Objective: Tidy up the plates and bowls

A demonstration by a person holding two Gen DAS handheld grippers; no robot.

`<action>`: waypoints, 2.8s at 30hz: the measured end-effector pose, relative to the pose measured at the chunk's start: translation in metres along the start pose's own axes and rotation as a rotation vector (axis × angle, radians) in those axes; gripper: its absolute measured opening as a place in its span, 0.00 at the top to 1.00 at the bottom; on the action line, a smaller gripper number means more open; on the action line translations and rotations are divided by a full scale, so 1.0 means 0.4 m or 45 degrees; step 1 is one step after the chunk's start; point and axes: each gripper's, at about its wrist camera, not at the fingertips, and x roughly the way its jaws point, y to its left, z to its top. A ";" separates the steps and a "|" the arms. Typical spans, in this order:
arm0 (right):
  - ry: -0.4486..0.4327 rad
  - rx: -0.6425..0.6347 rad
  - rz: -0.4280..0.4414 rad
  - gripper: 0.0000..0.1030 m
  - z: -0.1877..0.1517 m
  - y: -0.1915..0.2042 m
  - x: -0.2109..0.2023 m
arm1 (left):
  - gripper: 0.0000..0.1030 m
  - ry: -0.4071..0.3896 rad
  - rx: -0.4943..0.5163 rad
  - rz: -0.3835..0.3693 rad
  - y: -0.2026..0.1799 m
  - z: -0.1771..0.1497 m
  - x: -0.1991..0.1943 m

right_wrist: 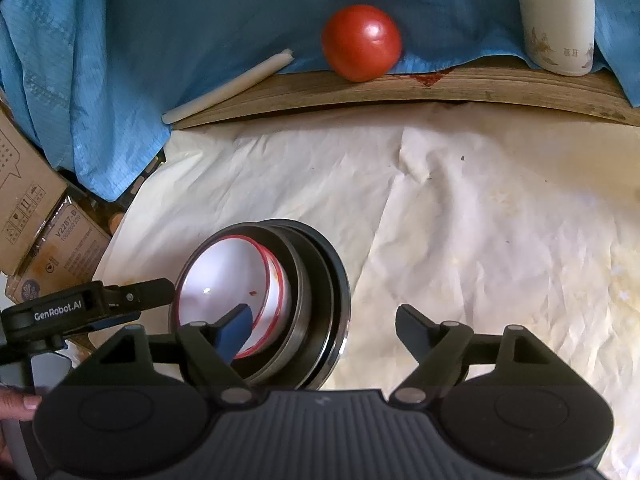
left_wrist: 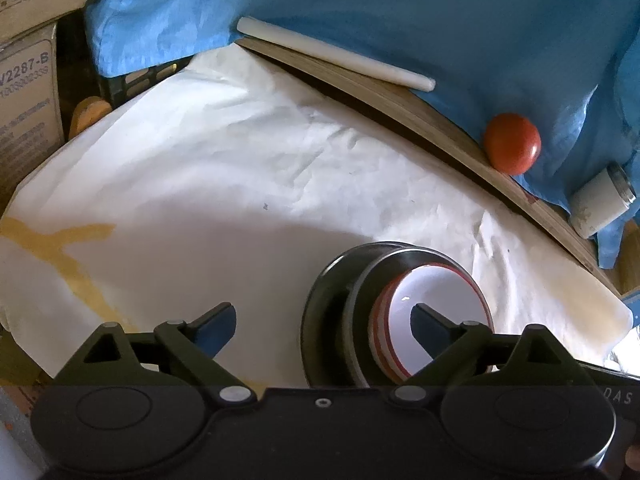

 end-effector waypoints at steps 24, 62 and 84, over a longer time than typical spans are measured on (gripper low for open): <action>-0.139 -0.126 -0.053 0.01 -0.018 0.011 -0.060 | 0.04 -0.082 0.003 -0.005 0.002 -0.027 -0.033; -0.409 -0.204 -0.097 0.00 -0.068 0.032 -0.112 | 0.01 -0.271 0.087 0.008 0.002 -0.074 -0.084; -0.596 -0.100 -0.382 0.00 -0.131 0.099 -0.143 | 0.01 -0.426 0.423 -0.165 0.011 -0.060 -0.102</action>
